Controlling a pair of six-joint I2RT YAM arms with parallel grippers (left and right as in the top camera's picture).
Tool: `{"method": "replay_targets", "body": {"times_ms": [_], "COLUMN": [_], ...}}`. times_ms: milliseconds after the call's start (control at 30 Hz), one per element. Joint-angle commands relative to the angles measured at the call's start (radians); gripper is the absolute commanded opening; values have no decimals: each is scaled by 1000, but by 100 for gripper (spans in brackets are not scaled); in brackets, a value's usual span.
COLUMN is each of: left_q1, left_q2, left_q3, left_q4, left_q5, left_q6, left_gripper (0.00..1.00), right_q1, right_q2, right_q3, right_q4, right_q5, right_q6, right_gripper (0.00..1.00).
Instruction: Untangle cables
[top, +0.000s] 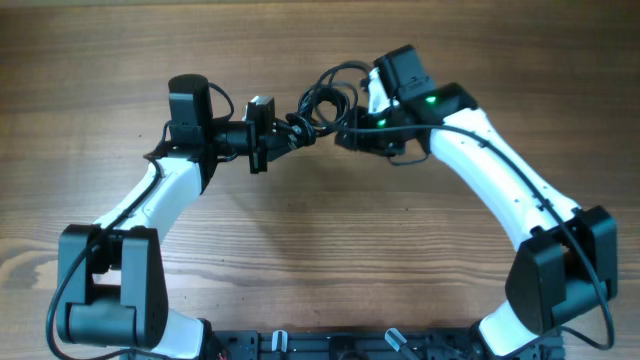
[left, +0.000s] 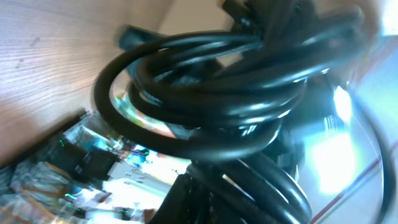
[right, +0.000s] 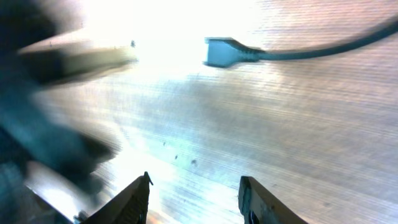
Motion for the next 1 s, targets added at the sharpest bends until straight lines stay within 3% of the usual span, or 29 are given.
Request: {"method": "replay_targets", "body": {"times_ms": [0, 200, 400, 567, 767, 967], "left_q1": [-49, -31, 16, 24, 14, 14], "left_q2": [-23, -22, -22, -22, -22, -22], "left_q3": [17, 17, 17, 17, 17, 17], "left_q4": [164, 166, 166, 166, 166, 166], "left_q5": [109, 102, 24, 14, 43, 60], "left_q6": [10, -40, -109, -108, -104, -101], "left_gripper": [4, 4, 4, 4, 4, 4], "right_q1": [-65, -77, -76, -60, 29, 28], "right_q2": [22, -58, -224, -226, -117, 66], "right_q3": [13, 94, 105, 103, 83, 84], "right_q4": [27, -64, -133, -142, -71, 152], "right_q5": [-109, -206, -202, -202, 73, -58], "right_q6": [-71, -167, -143, -106, -6, 58], "right_gripper": [48, 48, 49, 49, 61, 60]}}
